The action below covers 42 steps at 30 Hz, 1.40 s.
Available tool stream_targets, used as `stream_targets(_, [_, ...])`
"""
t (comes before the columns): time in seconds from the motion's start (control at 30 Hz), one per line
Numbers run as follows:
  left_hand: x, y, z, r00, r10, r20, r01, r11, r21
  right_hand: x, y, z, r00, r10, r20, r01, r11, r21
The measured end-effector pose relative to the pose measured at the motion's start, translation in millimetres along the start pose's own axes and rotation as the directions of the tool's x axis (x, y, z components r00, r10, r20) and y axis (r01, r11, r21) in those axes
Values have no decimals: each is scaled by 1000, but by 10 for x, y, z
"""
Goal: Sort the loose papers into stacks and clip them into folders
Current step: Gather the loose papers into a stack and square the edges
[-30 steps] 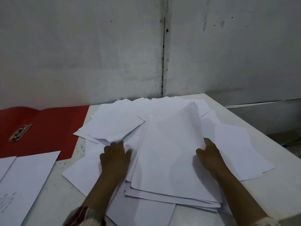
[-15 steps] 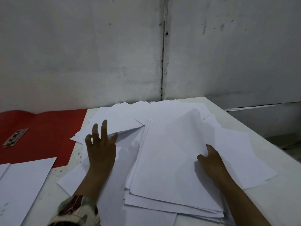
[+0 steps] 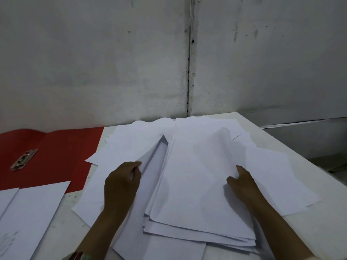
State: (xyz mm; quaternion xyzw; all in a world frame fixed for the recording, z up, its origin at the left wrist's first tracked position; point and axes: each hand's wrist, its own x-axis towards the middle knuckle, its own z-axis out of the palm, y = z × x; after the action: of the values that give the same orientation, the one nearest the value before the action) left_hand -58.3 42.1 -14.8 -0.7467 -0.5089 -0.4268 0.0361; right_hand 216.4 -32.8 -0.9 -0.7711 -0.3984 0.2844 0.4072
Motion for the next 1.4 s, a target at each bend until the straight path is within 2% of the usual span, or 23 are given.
stream_targets(0.13, [-148,217,-118,999,-38,-34,33,988,-154,-20,-48,77,1000,-24,18,24,1000,1])
stream_targets(0.23, [-250,346,-110,998,49,27,-41,966,-255,-36,-76,137,999,-20,33,19,1000,17])
stream_targets(0.37, [-359,514,-46,971,204,122,-158,938,-309,-93,-140,126,998,13,58,-17,997,81])
stream_targets(0.57, [-552,756,79,888,373,269,-238,873,-425,-93,-151,72,975,104,197,-139,975,172])
stream_targets(0.7, [-645,968,167,793,486,367,-313,842,-439,-65,-141,26,962,95,257,-150,968,202])
stream_targets(0.83, [-641,1107,161,748,539,387,-365,821,-438,-88,-114,-17,956,49,288,-118,966,228])
stream_targets(0.9, [-592,1171,53,771,442,459,-204,854,-479,-88,-107,-2,964,34,263,-86,978,188])
stream_targets(0.97, [-552,1125,-30,777,262,573,68,869,-489,-83,-93,16,972,40,230,-79,983,165])
stream_targets(1.0, [-512,1079,-54,817,188,545,139,853,-503,-86,-87,11,975,37,221,-78,981,176])
stream_targets(1.07, [-415,873,-56,921,-22,389,252,796,-551,-86,-87,-8,978,27,208,-76,969,233])
stream_targets(1.1, [-362,753,-37,932,-128,339,301,795,-526,-86,-91,-26,979,24,203,-77,963,258])
stream_targets(1.17, [-219,579,-61,862,-347,369,487,769,-414,-87,-106,-49,980,16,200,-74,956,285])
stream_targets(1.23, [-97,425,-92,727,-512,458,673,665,-324,-96,-127,-49,977,-1,214,-63,954,293])
stream_targets(1.27, [-56,363,-99,666,-546,508,734,602,-315,-105,-134,-40,974,-11,227,-57,955,292])
stream_targets(1.33, [-3,306,-112,588,-567,577,805,481,-348,-127,-158,-4,968,-27,248,-46,958,283])
stream_targets(1.4, [11,317,-138,582,-544,605,810,459,-366,-140,-189,61,963,-29,266,-47,960,275])
